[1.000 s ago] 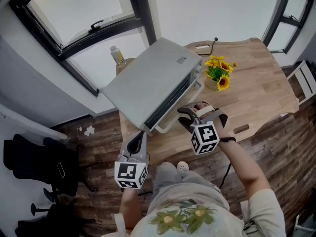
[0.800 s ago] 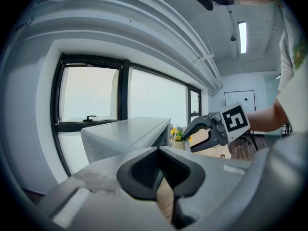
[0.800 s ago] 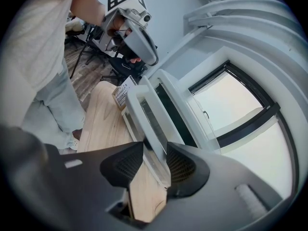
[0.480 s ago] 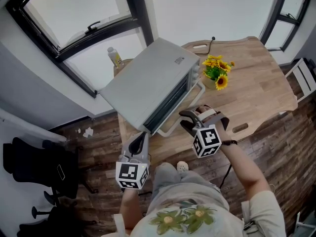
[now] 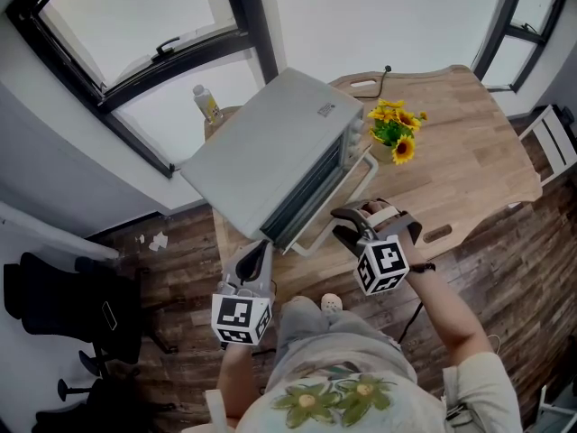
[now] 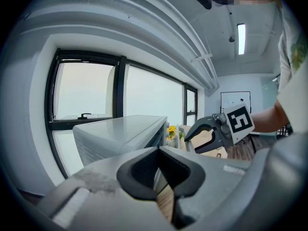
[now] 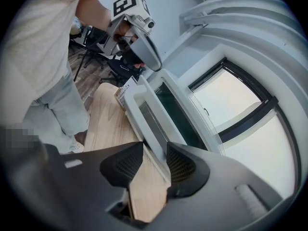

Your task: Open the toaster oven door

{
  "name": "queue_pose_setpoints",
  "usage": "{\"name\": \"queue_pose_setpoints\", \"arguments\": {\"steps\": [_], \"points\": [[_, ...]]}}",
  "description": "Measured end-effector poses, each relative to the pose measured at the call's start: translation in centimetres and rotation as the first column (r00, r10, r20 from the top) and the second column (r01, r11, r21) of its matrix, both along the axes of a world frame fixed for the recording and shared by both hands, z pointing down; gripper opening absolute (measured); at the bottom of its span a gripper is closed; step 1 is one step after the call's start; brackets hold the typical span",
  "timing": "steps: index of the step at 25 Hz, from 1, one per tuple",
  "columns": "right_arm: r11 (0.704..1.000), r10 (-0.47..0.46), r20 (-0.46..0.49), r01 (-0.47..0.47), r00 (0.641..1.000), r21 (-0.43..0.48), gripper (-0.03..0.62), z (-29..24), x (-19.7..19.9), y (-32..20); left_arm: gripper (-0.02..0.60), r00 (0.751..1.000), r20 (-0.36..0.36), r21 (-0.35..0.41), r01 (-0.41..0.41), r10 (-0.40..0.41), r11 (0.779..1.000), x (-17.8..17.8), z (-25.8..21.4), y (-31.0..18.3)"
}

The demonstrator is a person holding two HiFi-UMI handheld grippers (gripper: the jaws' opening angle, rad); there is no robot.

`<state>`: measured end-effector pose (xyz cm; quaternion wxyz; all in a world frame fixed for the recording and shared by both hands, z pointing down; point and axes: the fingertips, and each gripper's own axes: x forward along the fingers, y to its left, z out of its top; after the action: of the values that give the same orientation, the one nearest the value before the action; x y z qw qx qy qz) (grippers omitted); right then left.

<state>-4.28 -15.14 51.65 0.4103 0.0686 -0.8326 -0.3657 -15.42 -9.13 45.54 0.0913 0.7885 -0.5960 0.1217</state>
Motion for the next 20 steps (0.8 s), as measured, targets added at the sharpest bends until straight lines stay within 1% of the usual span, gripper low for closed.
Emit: {"name": "queue_pose_setpoints", "arguments": {"steps": [7, 14, 20], "points": [[1.000, 0.007, 0.004, -0.007, 1.000, -0.007, 0.153, 0.3, 0.4, 0.2, 0.005, 1.000, -0.001, -0.007, -0.027, 0.027, 1.000, 0.7, 0.2, -0.7], [0.999, 0.032, 0.005, -0.032, 0.999, -0.014, 0.155, 0.7, 0.9, 0.6, 0.005, 0.999, -0.001, -0.012, -0.046, 0.046, 0.999, 1.1, 0.3, -1.1], [0.998, 0.057, 0.024, -0.057, 0.998, -0.011, 0.156, 1.5, 1.9, 1.0, 0.005, 0.998, -0.001, -0.017, -0.064, 0.064, 0.998, 1.6, 0.6, -1.5]]}}
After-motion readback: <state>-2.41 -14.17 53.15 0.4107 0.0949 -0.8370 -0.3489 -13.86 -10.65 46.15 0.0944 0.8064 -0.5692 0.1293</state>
